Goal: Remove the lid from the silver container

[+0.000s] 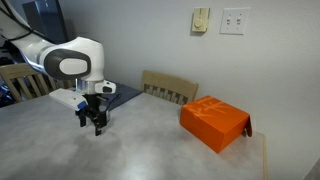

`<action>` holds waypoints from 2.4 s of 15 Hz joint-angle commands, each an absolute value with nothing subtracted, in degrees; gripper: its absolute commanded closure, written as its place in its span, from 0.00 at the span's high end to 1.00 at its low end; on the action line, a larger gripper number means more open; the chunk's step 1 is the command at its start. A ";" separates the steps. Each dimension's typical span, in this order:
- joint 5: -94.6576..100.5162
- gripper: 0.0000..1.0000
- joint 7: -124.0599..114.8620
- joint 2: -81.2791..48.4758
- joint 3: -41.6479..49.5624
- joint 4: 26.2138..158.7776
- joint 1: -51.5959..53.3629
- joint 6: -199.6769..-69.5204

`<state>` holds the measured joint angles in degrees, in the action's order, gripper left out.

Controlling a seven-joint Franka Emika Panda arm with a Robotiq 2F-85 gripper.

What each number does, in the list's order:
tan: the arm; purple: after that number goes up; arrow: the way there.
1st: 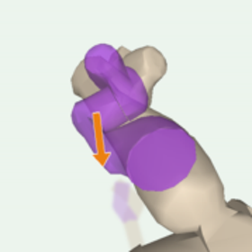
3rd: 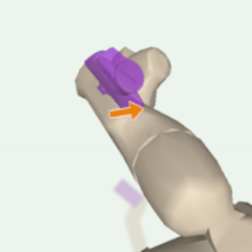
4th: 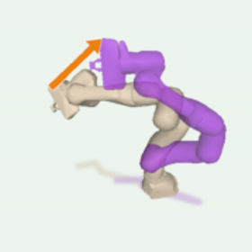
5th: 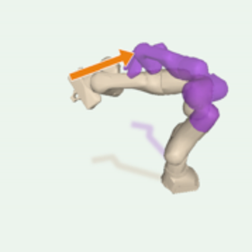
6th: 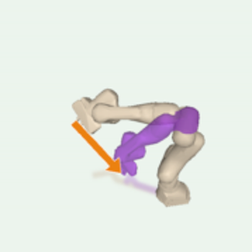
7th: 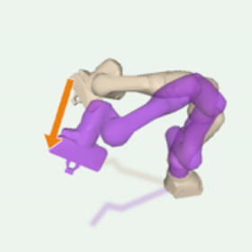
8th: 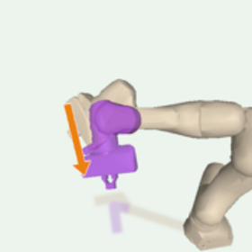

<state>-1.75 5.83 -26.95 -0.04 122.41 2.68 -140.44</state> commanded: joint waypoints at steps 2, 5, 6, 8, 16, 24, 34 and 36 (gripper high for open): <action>3.51 1.00 1.69 -31.26 -0.90 117.69 6.06 -135.58; 7.74 1.00 0.75 -33.23 -1.13 114.66 9.04 -133.47; 9.32 1.00 0.74 -33.12 -1.21 114.43 9.94 -133.88; 12.57 1.00 0.61 -32.44 -0.99 114.36 11.49 -134.89; 16.56 1.00 0.07 -26.87 -1.86 119.19 11.14 -156.18; 14.33 1.00 -4.54 -28.51 2.75 121.37 14.04 -175.58; 2.92 1.00 -7.99 -27.50 -0.92 120.66 12.72 -173.46; 1.95 1.00 -12.01 -26.74 2.03 120.55 15.03 -172.96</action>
<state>3.92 -8.19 -28.60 -1.61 120.45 11.98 -175.09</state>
